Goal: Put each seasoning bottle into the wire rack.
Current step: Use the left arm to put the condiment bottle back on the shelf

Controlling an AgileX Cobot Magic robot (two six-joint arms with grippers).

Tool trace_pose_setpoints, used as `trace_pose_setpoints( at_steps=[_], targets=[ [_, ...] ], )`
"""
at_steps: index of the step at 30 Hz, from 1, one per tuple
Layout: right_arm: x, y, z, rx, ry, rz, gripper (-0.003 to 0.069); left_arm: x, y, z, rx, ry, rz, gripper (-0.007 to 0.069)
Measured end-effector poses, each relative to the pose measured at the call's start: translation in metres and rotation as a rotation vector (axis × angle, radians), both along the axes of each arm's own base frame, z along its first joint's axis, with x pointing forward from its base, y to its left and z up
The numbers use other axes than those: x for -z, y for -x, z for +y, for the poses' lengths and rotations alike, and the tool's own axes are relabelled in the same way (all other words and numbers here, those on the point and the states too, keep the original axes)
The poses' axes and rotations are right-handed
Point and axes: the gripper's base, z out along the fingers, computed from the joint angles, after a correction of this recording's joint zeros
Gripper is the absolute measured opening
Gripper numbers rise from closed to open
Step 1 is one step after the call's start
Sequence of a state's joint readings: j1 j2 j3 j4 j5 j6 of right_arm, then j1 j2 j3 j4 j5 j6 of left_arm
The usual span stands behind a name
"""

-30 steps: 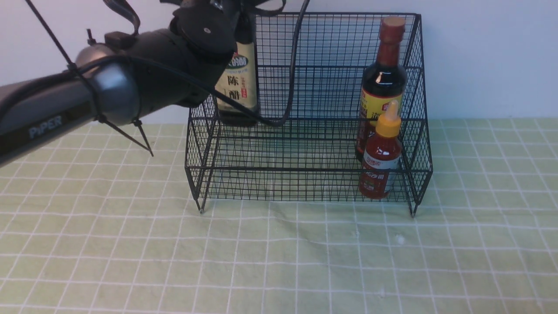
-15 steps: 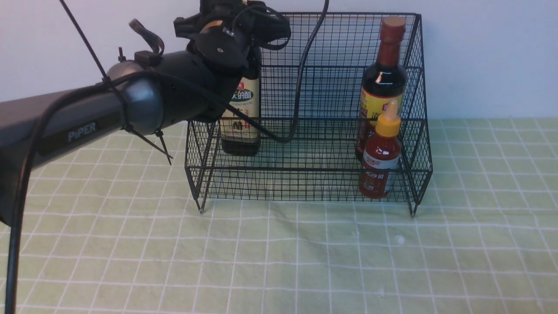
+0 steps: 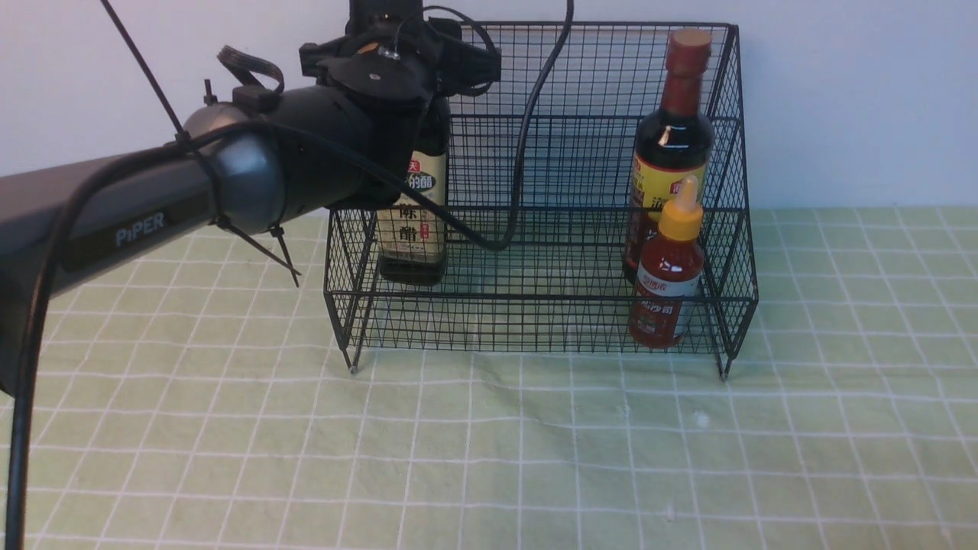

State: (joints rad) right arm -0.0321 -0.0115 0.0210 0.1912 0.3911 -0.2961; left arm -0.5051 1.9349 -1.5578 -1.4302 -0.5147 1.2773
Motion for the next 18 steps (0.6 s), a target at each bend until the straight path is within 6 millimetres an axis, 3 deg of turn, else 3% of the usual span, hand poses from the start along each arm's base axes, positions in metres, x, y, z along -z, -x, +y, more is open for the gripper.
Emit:
trace_pose_setpoints(
  at_steps=[8, 18],
  targets=[
    [0.0, 0.0, 0.0, 0.0, 0.0, 0.0, -0.0015, -0.003, 0.003, 0.002, -0.004, -0.038, 0.042, 0.0375],
    [0.0, 0.0, 0.0, 0.0, 0.0, 0.0, -0.0015, -0.014, 0.01, 0.007, 0.004, -0.125, 0.081, 0.0386]
  ],
)
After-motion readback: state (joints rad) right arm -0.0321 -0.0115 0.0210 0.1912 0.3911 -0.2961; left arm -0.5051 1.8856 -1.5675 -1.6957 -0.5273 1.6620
